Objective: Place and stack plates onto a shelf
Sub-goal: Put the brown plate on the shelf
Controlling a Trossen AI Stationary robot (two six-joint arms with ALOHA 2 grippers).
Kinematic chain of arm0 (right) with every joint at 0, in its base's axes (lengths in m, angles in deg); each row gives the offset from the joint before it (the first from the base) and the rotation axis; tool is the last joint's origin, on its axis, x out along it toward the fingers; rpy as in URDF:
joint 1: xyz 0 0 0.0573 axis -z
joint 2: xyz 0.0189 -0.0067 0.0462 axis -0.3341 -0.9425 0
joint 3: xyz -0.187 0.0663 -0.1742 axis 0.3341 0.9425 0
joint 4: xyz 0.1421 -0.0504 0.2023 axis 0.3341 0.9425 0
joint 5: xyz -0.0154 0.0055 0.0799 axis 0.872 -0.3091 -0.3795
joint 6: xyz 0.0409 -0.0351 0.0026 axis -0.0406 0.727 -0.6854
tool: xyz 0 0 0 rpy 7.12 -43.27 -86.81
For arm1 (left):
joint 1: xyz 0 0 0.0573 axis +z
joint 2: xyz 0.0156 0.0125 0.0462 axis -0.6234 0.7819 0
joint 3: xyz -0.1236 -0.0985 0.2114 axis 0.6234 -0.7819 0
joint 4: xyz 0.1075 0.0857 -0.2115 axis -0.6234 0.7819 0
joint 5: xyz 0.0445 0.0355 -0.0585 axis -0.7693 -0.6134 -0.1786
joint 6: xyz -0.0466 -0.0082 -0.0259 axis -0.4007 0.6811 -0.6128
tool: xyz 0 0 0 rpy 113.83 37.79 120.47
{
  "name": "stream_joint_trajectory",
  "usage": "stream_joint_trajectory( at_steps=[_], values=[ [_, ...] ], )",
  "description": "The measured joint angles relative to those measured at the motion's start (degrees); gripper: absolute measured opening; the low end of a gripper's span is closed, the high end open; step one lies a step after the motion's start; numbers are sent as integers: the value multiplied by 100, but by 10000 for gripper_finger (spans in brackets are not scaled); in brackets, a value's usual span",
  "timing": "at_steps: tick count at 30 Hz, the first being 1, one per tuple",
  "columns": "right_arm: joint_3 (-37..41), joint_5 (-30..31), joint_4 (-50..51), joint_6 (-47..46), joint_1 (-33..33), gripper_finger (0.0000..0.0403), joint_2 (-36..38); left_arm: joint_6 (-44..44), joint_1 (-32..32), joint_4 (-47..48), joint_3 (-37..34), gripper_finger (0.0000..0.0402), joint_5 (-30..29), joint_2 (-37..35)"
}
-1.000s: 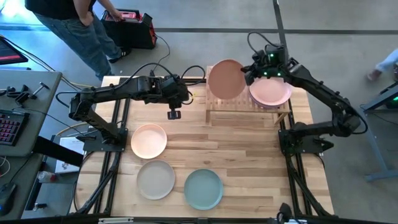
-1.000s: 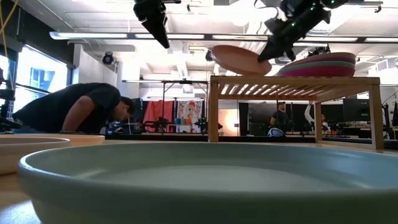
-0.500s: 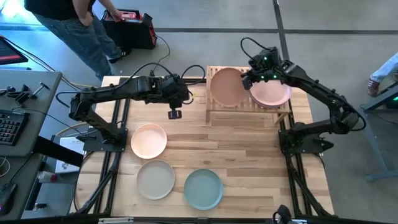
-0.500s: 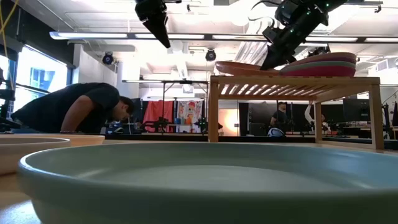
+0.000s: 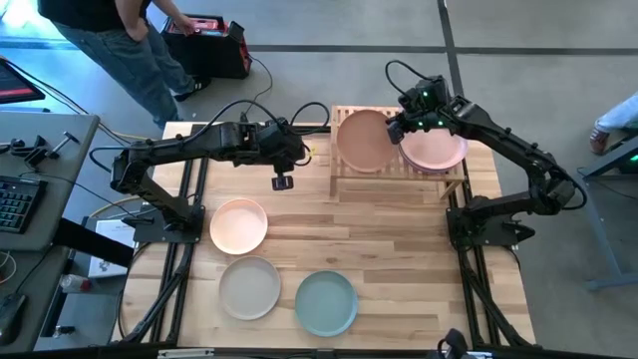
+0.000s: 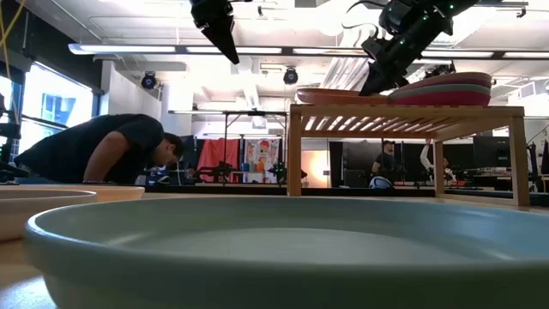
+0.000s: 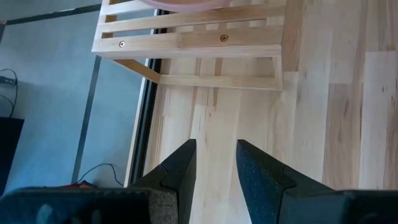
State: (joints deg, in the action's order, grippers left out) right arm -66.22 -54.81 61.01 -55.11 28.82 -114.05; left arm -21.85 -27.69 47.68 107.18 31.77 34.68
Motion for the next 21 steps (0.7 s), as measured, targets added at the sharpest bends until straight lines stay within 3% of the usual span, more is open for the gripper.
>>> stream_joint_trajectory(
  at_steps=[21],
  values=[
    [-2,233,-174,-386,0,7,-4,-151,-2,4,0,104,4,0]
  ],
)
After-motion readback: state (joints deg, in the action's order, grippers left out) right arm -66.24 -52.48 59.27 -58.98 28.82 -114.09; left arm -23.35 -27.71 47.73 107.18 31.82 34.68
